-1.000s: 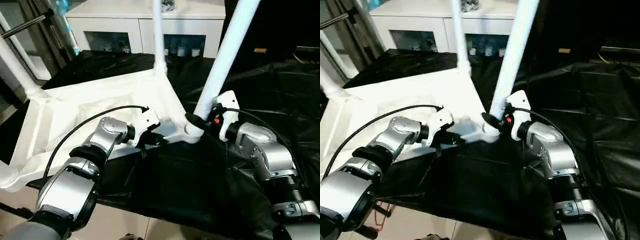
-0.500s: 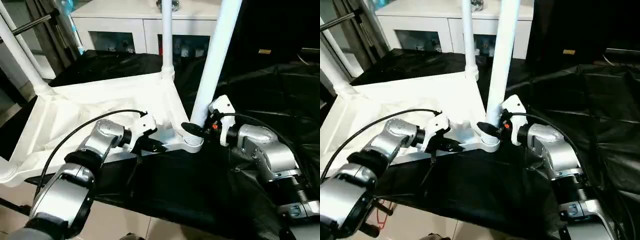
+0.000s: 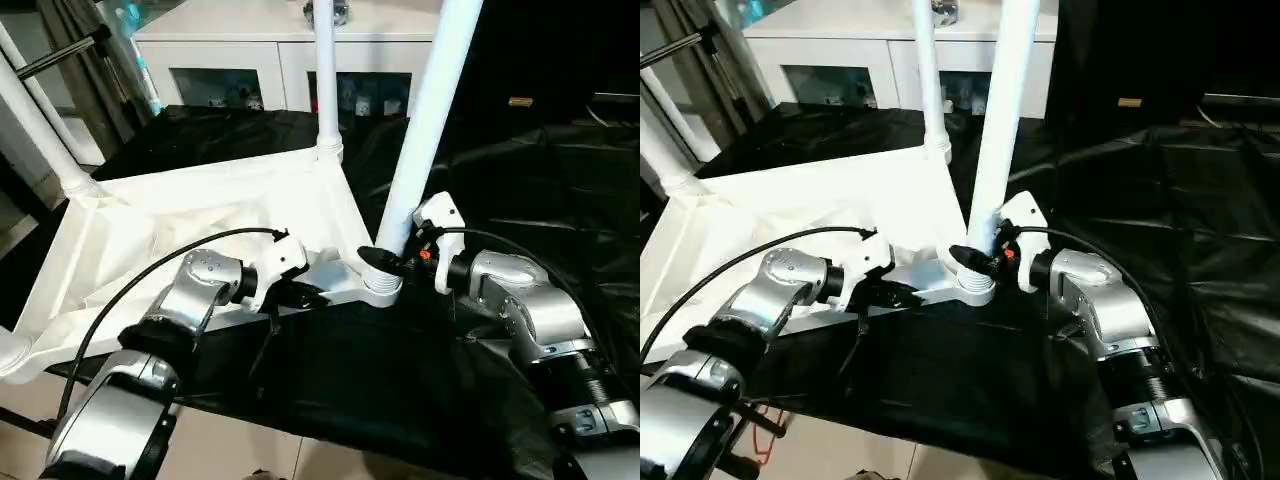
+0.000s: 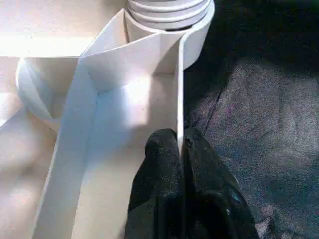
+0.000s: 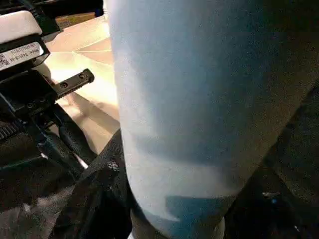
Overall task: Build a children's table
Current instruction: Insert table leg to table base
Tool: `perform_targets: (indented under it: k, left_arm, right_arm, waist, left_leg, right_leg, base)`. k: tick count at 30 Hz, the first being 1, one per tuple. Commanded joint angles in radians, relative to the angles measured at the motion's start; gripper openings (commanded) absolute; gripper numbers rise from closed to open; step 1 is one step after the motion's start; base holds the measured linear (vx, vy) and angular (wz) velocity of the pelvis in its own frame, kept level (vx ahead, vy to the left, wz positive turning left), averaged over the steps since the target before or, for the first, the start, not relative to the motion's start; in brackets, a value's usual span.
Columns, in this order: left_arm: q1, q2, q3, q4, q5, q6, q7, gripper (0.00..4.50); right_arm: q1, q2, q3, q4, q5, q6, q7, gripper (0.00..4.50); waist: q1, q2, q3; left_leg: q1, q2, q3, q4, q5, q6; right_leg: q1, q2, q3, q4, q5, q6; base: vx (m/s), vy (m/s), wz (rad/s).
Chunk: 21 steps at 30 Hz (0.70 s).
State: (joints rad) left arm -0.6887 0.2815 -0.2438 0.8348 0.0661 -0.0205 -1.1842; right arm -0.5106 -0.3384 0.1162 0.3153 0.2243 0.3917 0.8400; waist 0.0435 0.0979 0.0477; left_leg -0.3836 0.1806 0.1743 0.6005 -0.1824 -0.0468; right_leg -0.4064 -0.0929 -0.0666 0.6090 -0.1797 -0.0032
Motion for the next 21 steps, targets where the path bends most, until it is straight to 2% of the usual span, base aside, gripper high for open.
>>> perform_targets:
  k: [1,4,7,8,11,17,20,21]
  left_arm:
    - [0.036,-0.014,0.022,-0.007,-0.055,0.004,-0.007,0.00]
    - [0.048,-0.012,0.021,-0.027,-0.052,0.011,-0.008,0.00]
    - [0.045,-0.013,0.023,-0.031,-0.048,0.016,0.001,0.00]
    - [0.045,-0.012,0.023,-0.032,-0.046,0.015,0.001,0.00]
    - [0.053,-0.009,0.019,-0.053,-0.050,0.033,-0.016,0.00]
    - [0.059,-0.008,0.009,-0.063,-0.037,0.037,-0.006,0.00]
    - [0.061,-0.010,0.005,-0.067,-0.030,0.038,0.005,0.00]
    - [0.062,-0.010,0.003,-0.071,-0.027,0.040,0.004,0.00]
  right_arm:
    - [0.001,-0.009,0.037,0.021,-0.021,0.030,0.017,1.89]
    - [-0.011,-0.015,0.054,0.021,-0.033,0.022,0.035,1.89]
    - [-0.027,-0.015,0.047,0.016,-0.025,0.032,0.039,1.89]
    - [-0.028,-0.016,0.048,0.012,-0.024,0.033,0.042,1.89]
    - [-0.028,-0.018,0.052,0.009,-0.021,0.031,0.057,1.89]
    - [-0.020,-0.019,0.065,0.014,-0.022,0.024,0.066,1.89]
    - [-0.013,-0.015,0.059,0.014,-0.019,0.015,0.066,1.89]
    - [-0.009,-0.012,0.047,0.016,-0.013,0.013,0.062,1.89]
  waist:
    - [0.004,-0.034,-0.070]
    - [0.001,-0.034,-0.068]
    - [0.000,-0.039,-0.067]
    - [0.000,-0.036,-0.068]
    - [0.000,-0.038,-0.068]
    - [0.001,-0.026,-0.070]
    - [-0.001,-0.029,-0.070]
    - [0.000,-0.022,-0.071]
  left_leg:
    - [0.007,0.037,-0.009,-0.065,-0.167,0.082]
    - [0.007,0.037,-0.008,-0.065,-0.167,0.084]
    - [0.007,0.036,-0.007,-0.065,-0.161,0.085]
    - [0.008,0.037,-0.008,-0.065,-0.159,0.085]
    - [0.006,0.037,-0.007,-0.064,-0.153,0.087]
    - [0.007,0.036,-0.008,-0.062,-0.146,0.090]
    - [0.007,0.036,-0.008,-0.063,-0.152,0.089]
    - [0.008,0.036,-0.009,-0.063,-0.154,0.088]
  right_leg:
    - [0.059,-0.052,0.036,-0.072,-0.201,-0.242]
    - [0.057,-0.052,0.036,-0.076,-0.230,-0.233]
    - [0.055,-0.052,0.037,-0.077,-0.246,-0.225]
    - [0.055,-0.052,0.037,-0.076,-0.243,-0.224]
    - [0.056,-0.052,0.037,-0.075,-0.228,-0.227]
    - [0.056,-0.051,0.036,-0.072,-0.193,-0.239]
    - [0.057,-0.050,0.036,-0.072,-0.184,-0.244]
    - [0.057,-0.051,0.036,-0.072,-0.185,-0.245]
  base:
    - [0.000,0.000,0.00]
    - [0.000,0.000,0.00]
    - [0.000,0.000,0.00]
    - [0.000,0.000,0.00]
    - [0.000,0.000,0.00]
    - [0.000,0.000,0.00]
    - [0.000,0.000,0.00]
    - [0.000,0.000,0.00]
